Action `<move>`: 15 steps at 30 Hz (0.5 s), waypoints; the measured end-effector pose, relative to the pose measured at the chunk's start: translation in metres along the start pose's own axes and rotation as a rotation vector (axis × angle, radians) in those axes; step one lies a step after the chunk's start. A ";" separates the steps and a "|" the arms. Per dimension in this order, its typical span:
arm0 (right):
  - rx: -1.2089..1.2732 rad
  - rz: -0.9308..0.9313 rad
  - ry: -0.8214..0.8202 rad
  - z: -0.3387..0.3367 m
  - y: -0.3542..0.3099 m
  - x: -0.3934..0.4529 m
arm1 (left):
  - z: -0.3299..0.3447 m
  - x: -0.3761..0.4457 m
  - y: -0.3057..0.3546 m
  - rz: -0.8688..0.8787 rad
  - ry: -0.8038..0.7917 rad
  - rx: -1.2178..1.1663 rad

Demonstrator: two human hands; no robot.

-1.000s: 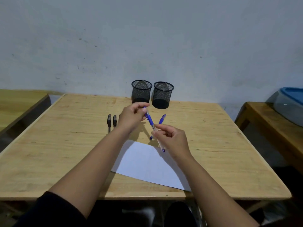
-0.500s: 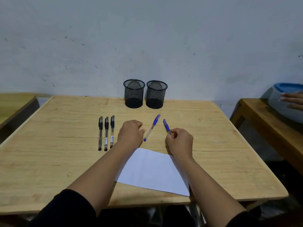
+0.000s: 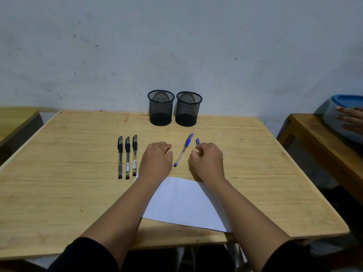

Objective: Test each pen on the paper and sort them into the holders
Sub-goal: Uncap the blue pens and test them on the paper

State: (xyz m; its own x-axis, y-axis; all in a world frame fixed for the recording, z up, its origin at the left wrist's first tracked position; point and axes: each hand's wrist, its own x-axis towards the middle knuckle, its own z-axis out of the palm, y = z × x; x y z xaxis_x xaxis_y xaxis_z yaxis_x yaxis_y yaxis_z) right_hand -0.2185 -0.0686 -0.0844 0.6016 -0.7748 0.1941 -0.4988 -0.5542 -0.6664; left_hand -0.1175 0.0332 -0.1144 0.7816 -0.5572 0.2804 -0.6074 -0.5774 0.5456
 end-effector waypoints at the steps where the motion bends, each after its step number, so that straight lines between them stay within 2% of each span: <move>1: 0.011 -0.005 -0.023 0.004 -0.004 0.001 | 0.000 0.000 0.000 -0.003 0.004 -0.003; 8: -0.067 0.026 -0.052 0.030 -0.021 0.011 | -0.002 0.002 -0.001 0.002 0.025 -0.071; 15: -0.082 0.076 -0.071 0.025 -0.026 0.009 | -0.006 0.002 0.001 -0.026 0.005 -0.147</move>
State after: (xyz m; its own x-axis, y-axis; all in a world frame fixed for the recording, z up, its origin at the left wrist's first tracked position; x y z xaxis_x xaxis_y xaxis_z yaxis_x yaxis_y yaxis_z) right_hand -0.1844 -0.0539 -0.0830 0.6010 -0.7939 0.0920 -0.5925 -0.5199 -0.6153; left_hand -0.1157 0.0346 -0.1083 0.7980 -0.5395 0.2686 -0.5596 -0.4981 0.6624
